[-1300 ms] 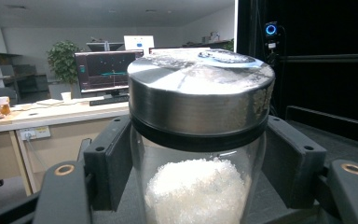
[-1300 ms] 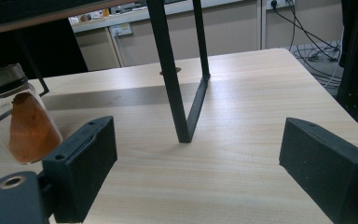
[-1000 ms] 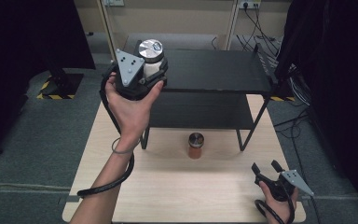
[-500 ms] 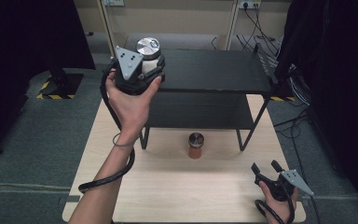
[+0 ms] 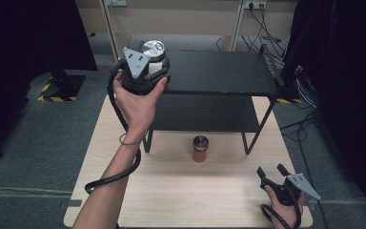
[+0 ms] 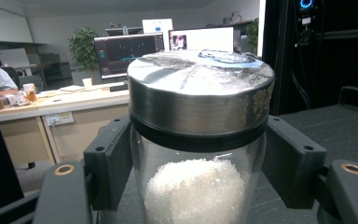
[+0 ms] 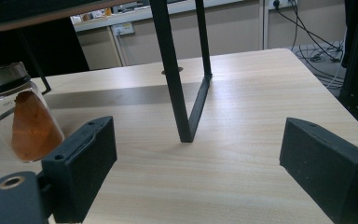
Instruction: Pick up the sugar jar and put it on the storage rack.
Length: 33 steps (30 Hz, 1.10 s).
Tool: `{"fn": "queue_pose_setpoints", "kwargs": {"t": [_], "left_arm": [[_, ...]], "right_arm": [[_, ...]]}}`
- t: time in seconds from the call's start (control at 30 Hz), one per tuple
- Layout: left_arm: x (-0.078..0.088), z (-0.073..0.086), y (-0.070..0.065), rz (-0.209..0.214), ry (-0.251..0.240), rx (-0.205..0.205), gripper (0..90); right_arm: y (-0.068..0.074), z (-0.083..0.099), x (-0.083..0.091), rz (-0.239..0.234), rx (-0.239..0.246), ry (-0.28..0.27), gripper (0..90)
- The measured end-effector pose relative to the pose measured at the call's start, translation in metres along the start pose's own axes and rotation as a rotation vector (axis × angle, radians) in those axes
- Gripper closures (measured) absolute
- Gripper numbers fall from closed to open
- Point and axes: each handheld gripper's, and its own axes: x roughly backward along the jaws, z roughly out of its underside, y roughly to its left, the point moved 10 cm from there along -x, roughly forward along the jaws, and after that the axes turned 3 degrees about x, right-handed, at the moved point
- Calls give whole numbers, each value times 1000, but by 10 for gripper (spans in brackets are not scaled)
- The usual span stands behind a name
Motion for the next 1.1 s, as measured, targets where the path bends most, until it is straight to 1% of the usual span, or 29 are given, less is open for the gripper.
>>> {"fn": "queue_pose_setpoints", "kwargs": {"t": [0.07, 0.2, 0.37, 0.4, 0.43, 0.47, 0.57, 0.77, 0.8, 0.83, 0.9, 0.93, 1.03, 1.1], "left_arm": [[-2, 3, 1, 0, -1, 13, 307], [-3, 3, 1, -2, 2, 18, 307], [-7, 4, 5, 9, 8, 59, 305], [-7, 4, 5, 9, 8, 59, 305], [-8, 4, 6, 8, 12, 69, 305], [-9, 3, 7, 8, 21, 71, 305], [-10, 3, 7, 8, 25, 73, 304], [-10, 3, 8, 13, 23, 73, 303], [-10, 4, 8, 13, 22, 71, 301], [-10, 5, 8, 18, 7, 65, 297], [-10, 6, 8, 15, -7, 51, 188], [-9, 6, 9, 11, -12, 47, 155], [-8, 8, 9, 11, -24, 44, 87], [-7, 9, 10, 23, -34, 50, 57]], "right_arm": [[0, 0, 0, 0, 1, 2, 110], [0, 0, 0, 0, 3, 2, 109], [0, 0, 0, -1, 4, 2, 108], [0, 0, 0, -1, 4, 2, 108], [0, 0, 0, -1, 4, 2, 108], [0, 0, 0, -2, 3, 2, 107], [0, 0, 0, -3, 3, 3, 107], [0, 0, 0, -4, 6, 5, 106], [0, 0, 0, -3, 6, 4, 106], [0, 0, 0, -3, 5, 4, 106], [0, 0, 0, -4, 4, 2, 105], [0, 0, 0, -4, 3, 3, 105], [0, 0, -1, -4, 5, 6, 105], [1, 0, 0, -4, 10, 5, 105]]}}
